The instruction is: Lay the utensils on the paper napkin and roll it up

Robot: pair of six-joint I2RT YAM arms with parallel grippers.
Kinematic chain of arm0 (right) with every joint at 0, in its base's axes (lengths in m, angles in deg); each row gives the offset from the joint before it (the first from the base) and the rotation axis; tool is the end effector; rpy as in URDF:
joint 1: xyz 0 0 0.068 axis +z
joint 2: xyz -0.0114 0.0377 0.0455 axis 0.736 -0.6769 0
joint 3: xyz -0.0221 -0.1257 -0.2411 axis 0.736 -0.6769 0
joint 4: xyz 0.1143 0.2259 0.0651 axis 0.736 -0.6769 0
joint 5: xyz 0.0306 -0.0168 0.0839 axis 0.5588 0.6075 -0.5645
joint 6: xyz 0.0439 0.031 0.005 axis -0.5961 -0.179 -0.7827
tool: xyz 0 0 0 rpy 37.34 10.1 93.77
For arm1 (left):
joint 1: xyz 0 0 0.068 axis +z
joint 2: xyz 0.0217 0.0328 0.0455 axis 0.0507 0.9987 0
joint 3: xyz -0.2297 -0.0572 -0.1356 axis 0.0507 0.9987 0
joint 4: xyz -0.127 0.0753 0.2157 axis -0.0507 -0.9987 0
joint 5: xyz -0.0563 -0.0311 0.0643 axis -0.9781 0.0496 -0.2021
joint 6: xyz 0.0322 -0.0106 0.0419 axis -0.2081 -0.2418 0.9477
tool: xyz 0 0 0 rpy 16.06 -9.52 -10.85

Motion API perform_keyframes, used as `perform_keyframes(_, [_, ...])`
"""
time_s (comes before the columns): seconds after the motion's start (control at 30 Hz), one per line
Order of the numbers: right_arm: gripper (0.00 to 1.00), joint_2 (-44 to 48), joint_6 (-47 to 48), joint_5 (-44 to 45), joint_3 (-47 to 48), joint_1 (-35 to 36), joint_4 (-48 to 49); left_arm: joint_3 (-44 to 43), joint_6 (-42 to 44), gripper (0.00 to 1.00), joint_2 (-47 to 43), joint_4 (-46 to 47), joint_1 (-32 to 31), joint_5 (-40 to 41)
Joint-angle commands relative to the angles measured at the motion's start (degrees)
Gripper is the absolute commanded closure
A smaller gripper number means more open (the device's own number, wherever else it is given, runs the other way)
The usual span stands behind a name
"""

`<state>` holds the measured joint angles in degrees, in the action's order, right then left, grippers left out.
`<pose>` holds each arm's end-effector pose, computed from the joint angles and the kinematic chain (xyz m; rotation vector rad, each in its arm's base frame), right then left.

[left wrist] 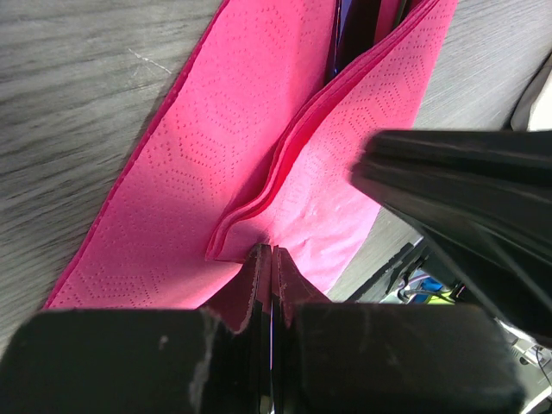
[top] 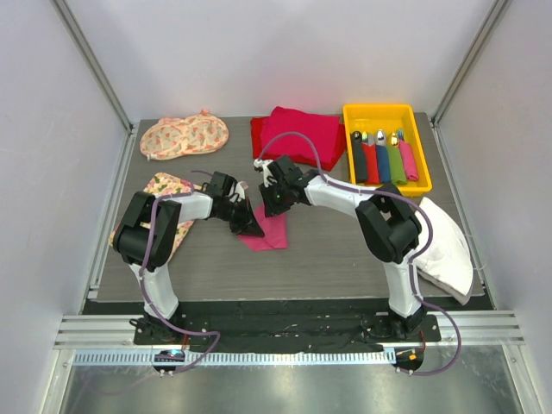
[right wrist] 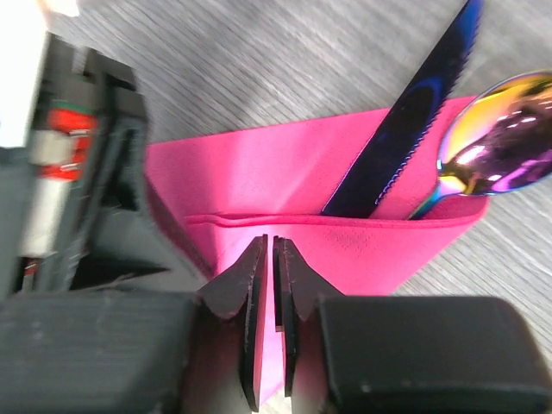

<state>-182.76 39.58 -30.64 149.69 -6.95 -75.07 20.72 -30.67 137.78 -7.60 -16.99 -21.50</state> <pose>0.3337 0.2943 0.1844 -0.7814 2.4462 0.6127 0.3141 -0.1360 0.1206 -0.2593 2.8452 -1.1260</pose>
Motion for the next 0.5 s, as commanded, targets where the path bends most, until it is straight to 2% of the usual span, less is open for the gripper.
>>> perform_keyframes(0.0, [0.85, -2.1, 0.0, 0.1, 1.1, 0.4, 2.0, 0.4, 2.4, 1.0, 1.6, -2.8, 0.8, 7.2])
perform_keyframes(0.27, [0.88, -4.6, 5.1, 4.6, -3.4, 0.3, 4.0, 0.7, 2.4, 1.0, 1.1, -2.9, 0.8, 7.4])
perform_keyframes(0.47, [0.88, -3.4, 6.1, 3.9, -5.5, 0.1, 4.9, 0.5, 2.2, 0.99, -1.1, -1.0, 0.8, 5.4])
